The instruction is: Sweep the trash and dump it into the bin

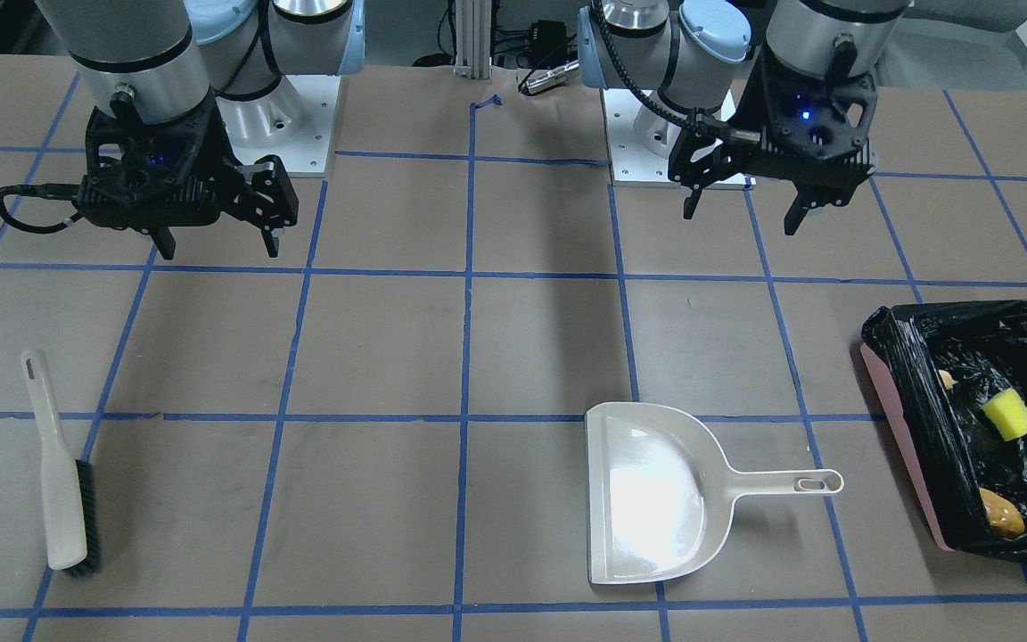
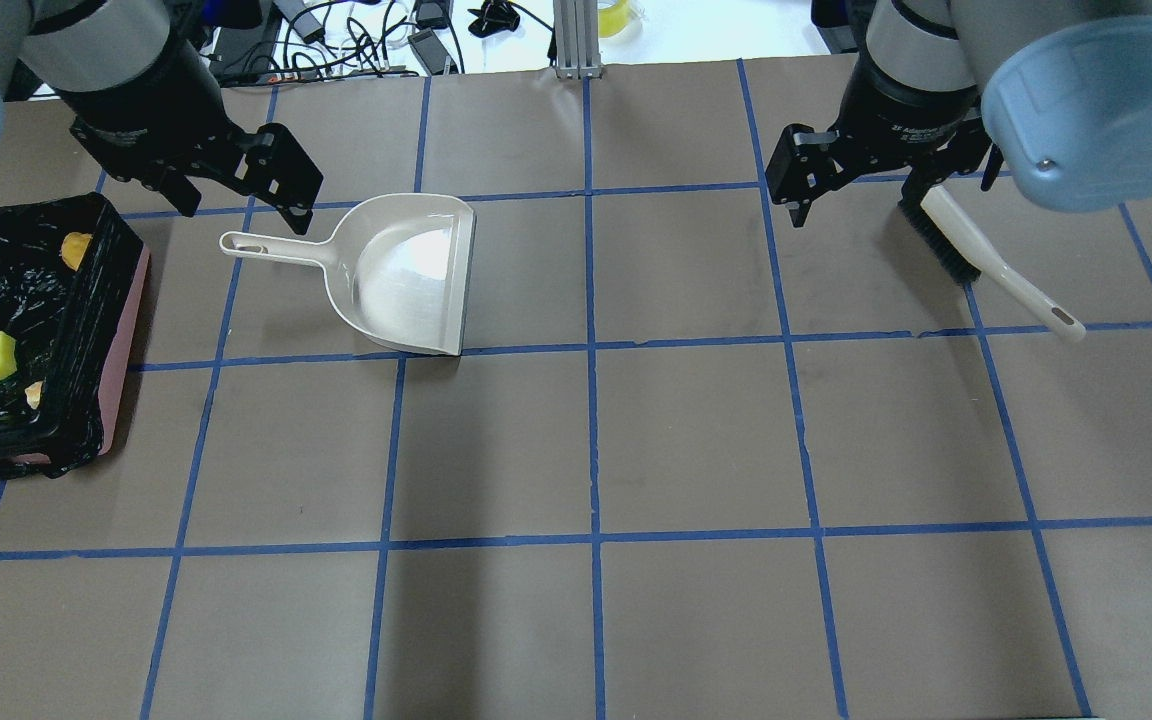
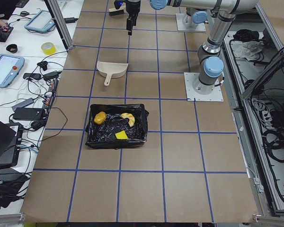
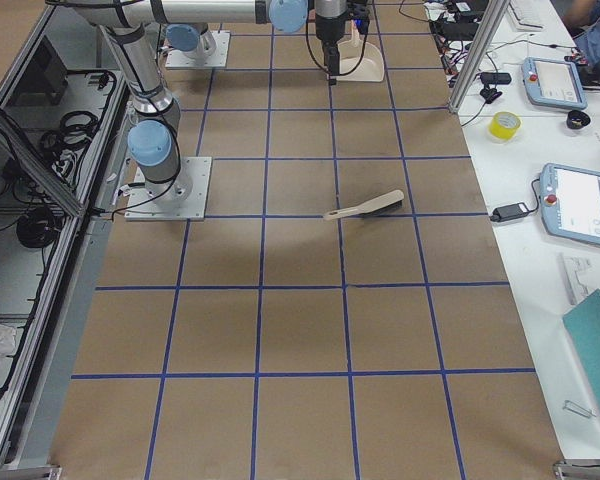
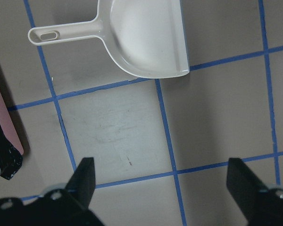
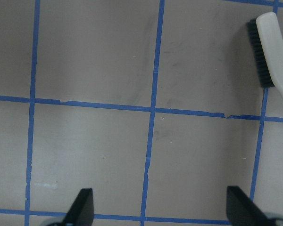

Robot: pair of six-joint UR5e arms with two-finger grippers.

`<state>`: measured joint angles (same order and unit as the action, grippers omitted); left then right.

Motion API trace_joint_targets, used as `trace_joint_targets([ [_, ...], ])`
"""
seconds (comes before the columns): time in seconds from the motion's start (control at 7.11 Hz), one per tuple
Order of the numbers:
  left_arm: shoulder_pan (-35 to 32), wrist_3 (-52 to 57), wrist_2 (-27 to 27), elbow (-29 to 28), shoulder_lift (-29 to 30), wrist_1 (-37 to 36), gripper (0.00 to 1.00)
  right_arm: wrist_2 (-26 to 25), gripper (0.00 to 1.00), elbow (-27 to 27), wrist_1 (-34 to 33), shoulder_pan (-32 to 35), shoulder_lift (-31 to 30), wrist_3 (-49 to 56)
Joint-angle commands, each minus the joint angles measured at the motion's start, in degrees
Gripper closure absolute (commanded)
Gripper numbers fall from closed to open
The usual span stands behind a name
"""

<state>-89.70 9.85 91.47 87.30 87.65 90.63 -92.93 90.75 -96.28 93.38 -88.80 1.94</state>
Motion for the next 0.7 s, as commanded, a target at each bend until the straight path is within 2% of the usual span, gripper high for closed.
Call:
trace_joint_targets([
  [0.0,0.6,-3.2,-0.3,0.1,-2.6,3.4,0.0,0.0,0.0,0.0,0.0,-0.1,-0.1,0.2],
  [0.28,0.8,-1.4,-0.3,0.6,-3.7,3.5,0.0,-0.1,0.0,0.0,0.0,-0.2,0.0,0.3],
  [0.56,0.8,-1.6,-0.4,4.0,-4.2,3.5,0.0,0.0,0.0,0.0,0.0,-0.1,0.0,0.3],
])
